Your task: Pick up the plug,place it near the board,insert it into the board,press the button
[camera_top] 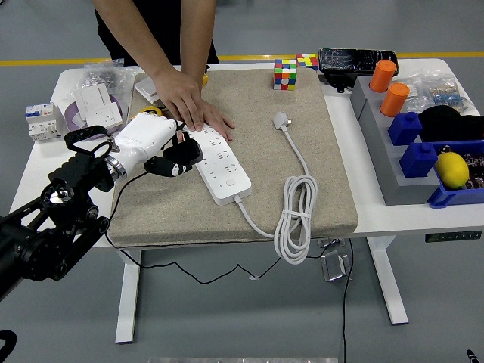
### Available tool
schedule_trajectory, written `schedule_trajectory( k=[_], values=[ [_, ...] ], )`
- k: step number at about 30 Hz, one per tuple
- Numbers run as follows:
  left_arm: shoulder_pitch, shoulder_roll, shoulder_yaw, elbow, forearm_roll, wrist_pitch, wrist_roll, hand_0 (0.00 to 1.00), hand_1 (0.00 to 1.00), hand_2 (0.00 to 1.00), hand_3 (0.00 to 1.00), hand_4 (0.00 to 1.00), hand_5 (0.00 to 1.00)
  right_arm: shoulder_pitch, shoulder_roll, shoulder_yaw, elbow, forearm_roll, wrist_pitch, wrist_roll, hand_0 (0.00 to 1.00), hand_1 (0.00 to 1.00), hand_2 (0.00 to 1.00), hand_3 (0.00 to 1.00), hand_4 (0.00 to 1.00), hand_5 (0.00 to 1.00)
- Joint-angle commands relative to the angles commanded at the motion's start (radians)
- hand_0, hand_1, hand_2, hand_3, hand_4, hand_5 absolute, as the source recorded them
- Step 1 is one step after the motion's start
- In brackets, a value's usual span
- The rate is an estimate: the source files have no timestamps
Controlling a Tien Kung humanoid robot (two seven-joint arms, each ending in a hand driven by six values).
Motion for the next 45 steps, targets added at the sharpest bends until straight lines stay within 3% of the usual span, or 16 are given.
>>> schedule_trajectory(
  k=[8,18,45],
  values=[
    [-0.034,-0.054,-0.013,0.069,-0.011,-0.002,-0.01,0.419,0.309,0.274,0.346,0.569,0.179,-0.002,0.0,-0.01,0.0,0.002,0.0,-0.001,0.939,0.84,0.781,0.795,0.998,0.998],
    [-0.074,-0.087,0.006,0.164,-0.025,0.001,-0.019,0.421,0.317,0.273,0.342,0.539,0.188,0.002,-0.003,-0.013,0.0,0.003,0.0,-0.001,0.939,0.839,0.782,0.795,0.998,0.998],
    [-0.083,-0.105,0.027,0.218,-0.031,0.005,-0.022,0.423,0.331,0.275,0.337,0.531,0.197,0.005,-0.002,-0.008,0.001,0.002,-0.001,-0.001,0.938,0.839,0.782,0.795,0.998,0.998]
  ],
)
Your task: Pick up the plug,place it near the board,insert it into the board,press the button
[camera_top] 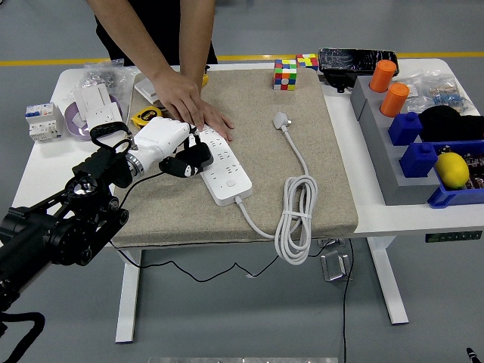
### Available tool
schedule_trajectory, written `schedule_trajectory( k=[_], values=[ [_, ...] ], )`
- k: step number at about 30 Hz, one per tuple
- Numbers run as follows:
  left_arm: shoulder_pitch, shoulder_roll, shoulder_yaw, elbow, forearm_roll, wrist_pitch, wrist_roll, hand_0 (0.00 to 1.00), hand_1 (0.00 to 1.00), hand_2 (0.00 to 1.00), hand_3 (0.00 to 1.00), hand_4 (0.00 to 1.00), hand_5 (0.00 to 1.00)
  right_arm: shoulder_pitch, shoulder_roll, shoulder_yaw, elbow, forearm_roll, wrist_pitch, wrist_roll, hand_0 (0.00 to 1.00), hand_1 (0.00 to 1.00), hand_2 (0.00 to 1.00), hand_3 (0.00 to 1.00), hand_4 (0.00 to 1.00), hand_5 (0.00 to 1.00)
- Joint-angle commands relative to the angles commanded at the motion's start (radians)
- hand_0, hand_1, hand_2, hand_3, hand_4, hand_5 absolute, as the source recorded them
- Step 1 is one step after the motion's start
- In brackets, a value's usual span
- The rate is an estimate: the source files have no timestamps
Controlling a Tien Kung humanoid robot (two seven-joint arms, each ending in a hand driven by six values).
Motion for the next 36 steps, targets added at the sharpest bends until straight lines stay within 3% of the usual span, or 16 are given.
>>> schedule_trajectory(
  k=[36],
  values=[
    [-0.005,-0.002,0.01,0.028,0.011,0.009,-0.003,0.427,0.334,0.276,0.335,0.529,0.202,-0.005,-0.002,-0.004,0.0,0.002,0.001,0.001,0.938,0.839,0.782,0.795,0.998,0.998]
  ],
)
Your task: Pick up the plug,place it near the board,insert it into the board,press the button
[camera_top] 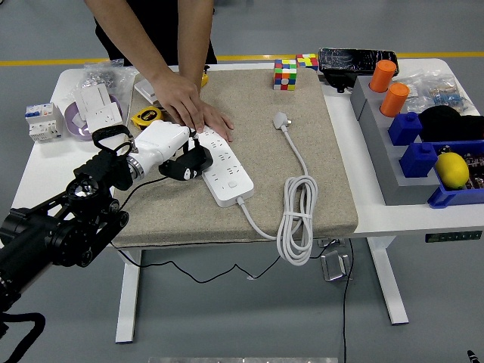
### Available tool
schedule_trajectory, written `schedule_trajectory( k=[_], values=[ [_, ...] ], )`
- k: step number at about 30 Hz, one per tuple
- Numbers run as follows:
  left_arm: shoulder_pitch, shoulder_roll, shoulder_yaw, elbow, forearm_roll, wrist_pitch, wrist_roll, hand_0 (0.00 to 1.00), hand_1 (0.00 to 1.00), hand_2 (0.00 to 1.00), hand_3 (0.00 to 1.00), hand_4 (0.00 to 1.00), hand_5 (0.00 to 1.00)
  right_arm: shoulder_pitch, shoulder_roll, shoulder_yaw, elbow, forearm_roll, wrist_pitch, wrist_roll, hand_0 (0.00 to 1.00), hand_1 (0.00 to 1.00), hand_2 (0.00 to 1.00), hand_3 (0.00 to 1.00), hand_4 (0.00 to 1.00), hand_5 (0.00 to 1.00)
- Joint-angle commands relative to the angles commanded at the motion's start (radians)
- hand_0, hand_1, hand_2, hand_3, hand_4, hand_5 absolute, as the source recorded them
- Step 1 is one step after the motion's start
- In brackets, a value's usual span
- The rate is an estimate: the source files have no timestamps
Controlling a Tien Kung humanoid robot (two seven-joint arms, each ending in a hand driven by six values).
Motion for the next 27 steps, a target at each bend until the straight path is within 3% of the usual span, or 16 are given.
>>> schedule_trajectory(
  k=[27],
  values=[
    [-0.007,0.009,0.023,-0.001,0.014,-0.017,0.002,0.43,0.334,0.276,0.336,0.529,0.203,0.004,0.001,0.007,0.0,0.001,0.0,0.001,0.938,0.839,0.782,0.795,0.998,0.998]
  ],
)
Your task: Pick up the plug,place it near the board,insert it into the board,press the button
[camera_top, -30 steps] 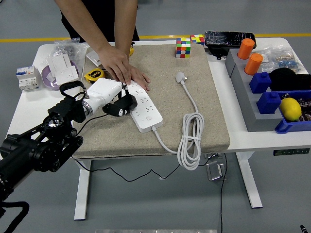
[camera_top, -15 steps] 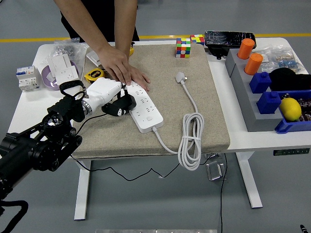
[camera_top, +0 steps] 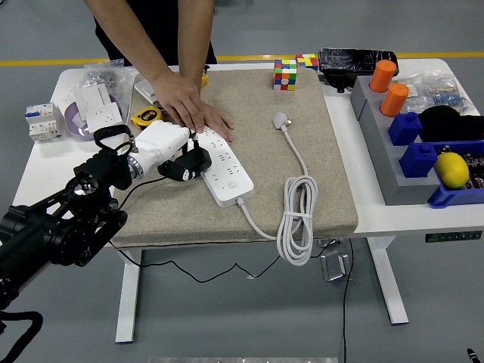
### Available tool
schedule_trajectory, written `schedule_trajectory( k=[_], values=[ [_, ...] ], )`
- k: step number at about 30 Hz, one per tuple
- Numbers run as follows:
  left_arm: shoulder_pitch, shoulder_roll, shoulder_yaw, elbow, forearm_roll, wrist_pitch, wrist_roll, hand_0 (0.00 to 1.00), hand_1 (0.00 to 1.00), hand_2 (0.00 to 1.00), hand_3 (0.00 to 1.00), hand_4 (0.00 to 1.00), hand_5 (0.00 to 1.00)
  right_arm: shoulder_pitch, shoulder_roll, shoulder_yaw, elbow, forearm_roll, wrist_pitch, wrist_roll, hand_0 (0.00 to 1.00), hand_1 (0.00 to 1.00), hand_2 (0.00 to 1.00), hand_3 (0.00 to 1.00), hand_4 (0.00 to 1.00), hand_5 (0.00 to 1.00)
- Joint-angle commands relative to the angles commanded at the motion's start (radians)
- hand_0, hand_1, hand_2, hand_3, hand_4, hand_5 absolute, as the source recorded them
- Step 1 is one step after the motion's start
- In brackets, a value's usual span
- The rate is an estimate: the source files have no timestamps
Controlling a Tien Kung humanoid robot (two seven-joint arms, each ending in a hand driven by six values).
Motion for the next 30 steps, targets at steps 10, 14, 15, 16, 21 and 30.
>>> schedule_trajectory(
  k=[10,14,15,16,21,30],
  values=[
    [0.002,0.003,0.004,0.001,0.004,-0.005,0.001,0.433,0.336,0.276,0.336,0.529,0.203,-0.002,0.0,-0.003,0.0,0.002,0.0,0.0,0.938,0.839,0.782,0.795,0.998,0.998],
    [0.0,0.003,0.009,0.0,0.006,-0.006,0.001,0.434,0.336,0.276,0.335,0.529,0.202,-0.001,0.0,-0.002,0.0,0.002,0.0,0.0,0.938,0.839,0.782,0.794,0.998,0.998],
    [0.0,0.004,0.009,0.0,0.007,-0.007,0.001,0.434,0.336,0.276,0.335,0.529,0.202,-0.001,0.0,-0.002,0.0,0.002,0.0,0.0,0.938,0.839,0.782,0.794,0.998,0.998],
    [0.0,0.004,0.01,0.001,0.007,-0.007,0.001,0.434,0.336,0.276,0.335,0.529,0.202,-0.001,0.0,-0.002,0.0,0.002,0.0,0.0,0.938,0.839,0.782,0.794,0.998,0.998],
    [-0.001,0.004,0.013,0.001,0.006,-0.01,0.0,0.436,0.337,0.276,0.335,0.529,0.204,-0.003,0.0,-0.003,0.0,0.003,-0.001,0.001,0.937,0.839,0.782,0.794,0.998,0.998],
    [0.002,0.003,0.013,0.005,-0.014,-0.03,-0.006,0.474,0.413,0.372,0.416,0.7,0.317,-0.005,-0.001,-0.005,0.0,0.006,-0.002,0.002,0.938,0.839,0.781,0.795,0.998,0.998]
  ],
)
